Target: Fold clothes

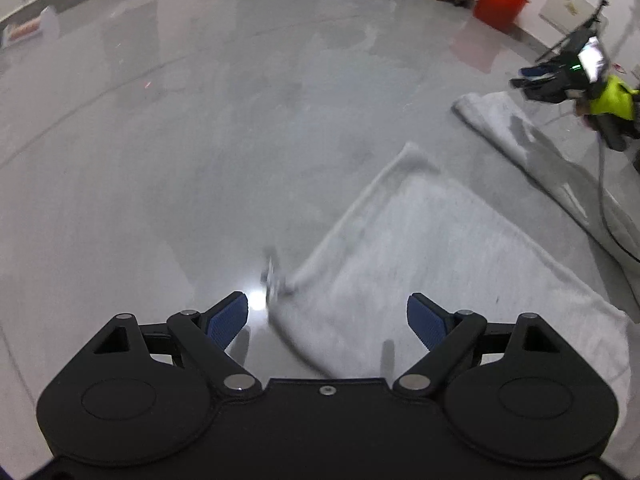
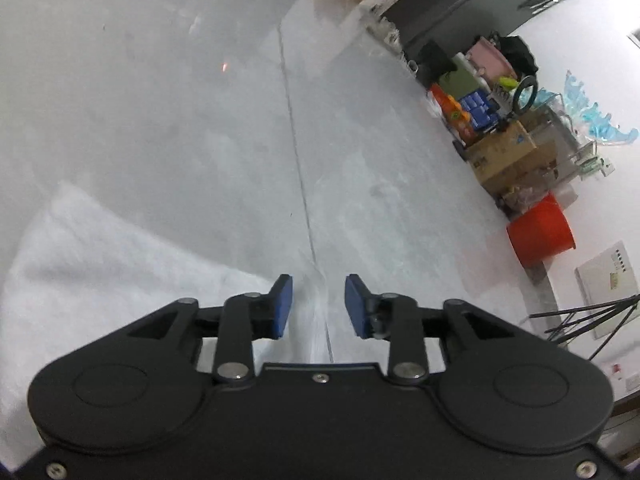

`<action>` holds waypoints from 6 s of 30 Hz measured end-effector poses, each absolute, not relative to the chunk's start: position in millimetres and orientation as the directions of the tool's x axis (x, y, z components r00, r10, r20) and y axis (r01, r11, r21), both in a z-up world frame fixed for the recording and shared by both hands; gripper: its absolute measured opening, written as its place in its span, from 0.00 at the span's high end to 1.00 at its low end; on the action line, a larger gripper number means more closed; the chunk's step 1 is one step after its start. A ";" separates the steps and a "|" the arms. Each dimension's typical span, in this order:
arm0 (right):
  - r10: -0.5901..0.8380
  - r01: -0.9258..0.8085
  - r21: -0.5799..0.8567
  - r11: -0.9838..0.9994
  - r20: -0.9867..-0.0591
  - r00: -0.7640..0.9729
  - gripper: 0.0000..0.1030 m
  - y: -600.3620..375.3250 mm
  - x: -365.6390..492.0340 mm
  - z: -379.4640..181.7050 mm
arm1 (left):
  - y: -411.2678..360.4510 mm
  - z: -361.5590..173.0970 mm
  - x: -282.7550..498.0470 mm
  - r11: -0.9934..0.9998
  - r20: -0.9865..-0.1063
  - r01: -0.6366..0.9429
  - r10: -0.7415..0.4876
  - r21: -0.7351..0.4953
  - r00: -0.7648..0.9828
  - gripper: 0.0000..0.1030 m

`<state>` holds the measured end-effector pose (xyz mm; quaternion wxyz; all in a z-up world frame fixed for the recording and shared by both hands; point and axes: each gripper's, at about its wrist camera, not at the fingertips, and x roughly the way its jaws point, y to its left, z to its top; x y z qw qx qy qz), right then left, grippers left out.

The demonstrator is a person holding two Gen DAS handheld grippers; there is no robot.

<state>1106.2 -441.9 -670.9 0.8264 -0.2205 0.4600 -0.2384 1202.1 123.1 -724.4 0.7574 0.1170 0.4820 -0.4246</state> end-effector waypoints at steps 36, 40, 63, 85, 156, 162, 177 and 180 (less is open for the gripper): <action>0.101 -0.139 0.013 0.990 -0.753 0.651 0.35 -269.0 1157.0 -631.4 | 117.2 -710.2 1242.3 0.779 -0.754 0.569 -0.534 -0.262 0.384 0.34; 0.016 -0.016 0.006 1.000 -0.712 0.702 0.32 -294.6 1097.2 -596.4 | 65.8 -676.1 1233.3 0.630 -0.704 0.739 -0.636 -0.238 0.315 0.34; -0.520 0.873 -0.059 0.484 -0.822 0.233 0.32 -275.3 683.4 -607.1 | -179.9 -704.3 957.1 -0.344 -0.649 0.900 -0.626 -0.266 -0.431 0.33; -0.561 0.985 -0.162 0.066 -0.822 -0.098 0.32 -286.4 530.9 -658.9 | -424.0 -762.9 1097.8 -0.440 -0.818 0.897 -0.531 0.045 -0.219 0.08; -0.378 0.465 -0.163 0.870 -0.826 0.417 0.66 -301.0 705.4 -705.0 | -182.8 -795.6 1144.1 -0.791 -0.798 0.386 -0.571 0.474 -0.191 0.89; -0.388 0.447 -0.189 0.874 -0.825 0.410 0.85 -298.6 706.1 -700.3 | -181.4 -781.5 1156.1 -0.718 -0.737 0.498 -0.643 0.486 -0.207 0.93; -0.294 0.339 -0.131 0.932 -0.821 0.490 0.87 -267.0 687.9 -663.2 | -150.3 -773.4 1180.2 -0.652 -0.734 0.587 -0.665 0.481 -0.136 0.93; -0.271 0.306 -0.132 0.943 -0.840 0.471 0.86 -259.0 693.9 -676.0 | -145.0 -785.3 1178.5 -0.675 -0.763 0.556 -0.637 0.485 -0.108 0.87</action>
